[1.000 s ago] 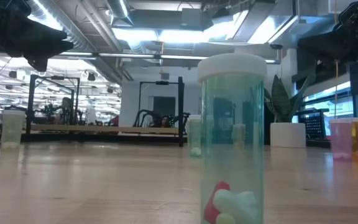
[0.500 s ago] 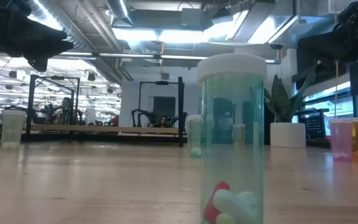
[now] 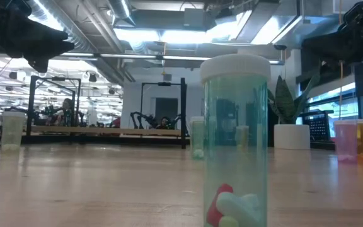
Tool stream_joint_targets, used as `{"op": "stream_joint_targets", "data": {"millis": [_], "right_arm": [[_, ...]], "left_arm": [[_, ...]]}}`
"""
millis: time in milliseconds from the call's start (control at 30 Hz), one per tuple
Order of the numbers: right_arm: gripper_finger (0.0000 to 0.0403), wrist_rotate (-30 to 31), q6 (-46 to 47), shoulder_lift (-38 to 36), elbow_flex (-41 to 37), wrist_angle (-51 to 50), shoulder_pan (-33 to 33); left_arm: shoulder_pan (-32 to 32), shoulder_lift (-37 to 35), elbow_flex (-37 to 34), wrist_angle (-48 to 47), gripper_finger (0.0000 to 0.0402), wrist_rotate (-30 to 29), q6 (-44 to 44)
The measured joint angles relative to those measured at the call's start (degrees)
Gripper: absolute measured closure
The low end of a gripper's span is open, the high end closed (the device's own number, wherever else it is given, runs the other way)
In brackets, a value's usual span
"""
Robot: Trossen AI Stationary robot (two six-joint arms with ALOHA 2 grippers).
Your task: Pick and place medicine bottles onto shelf by color
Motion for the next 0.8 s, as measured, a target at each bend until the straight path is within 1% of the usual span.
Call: {"op": "stream_joint_targets", "data": {"millis": [100,200,267,367,467,567,667,800], "right_arm": [[0.0384,0.0,-0.01,0.01,0.0,0.01,0.01],[0.0384,0.0,0.05,0.01,-0.02,0.01,0.01],[0.0384,0.0,0.2,0.01,0.0,0.03,-0.01],[0.0384,0.06,-0.43,-0.01,0.0,0.03,-0.01],[0.0384,0.09,-1.78,0.0,-0.01,0.03,-0.01],[0.0384,0.09,-1.5,-0.01,0.0,0.03,-0.01],[0.0384,0.09,-1.54,-0.01,-0.02,0.03,0.0],[0.0384,0.07,-1.54,0.0,-0.01,0.03,0.0]], "left_arm": [[0.0,0.01,0.0,1.68,0.0264,0.77,0.01],[0.0,0.0,0.58,4.2,0.0264,5.44,3.56],[-0.02,0.04,2.94,3.96,0.0264,8.15,5.44],[-0.01,0.02,8.0,2.59,0.0264,8.35,6.23],[-0.02,1.08,15.11,-5.64,0.0264,8.74,7.42],[0.0,4.38,22.95,-14.83,0.0264,9.15,7.41],[0.0,10.33,30.81,-23.24,0.0264,9.09,7.43],[0.0,20.28,41.11,-32.04,0.0264,7.75,6.23]]}}
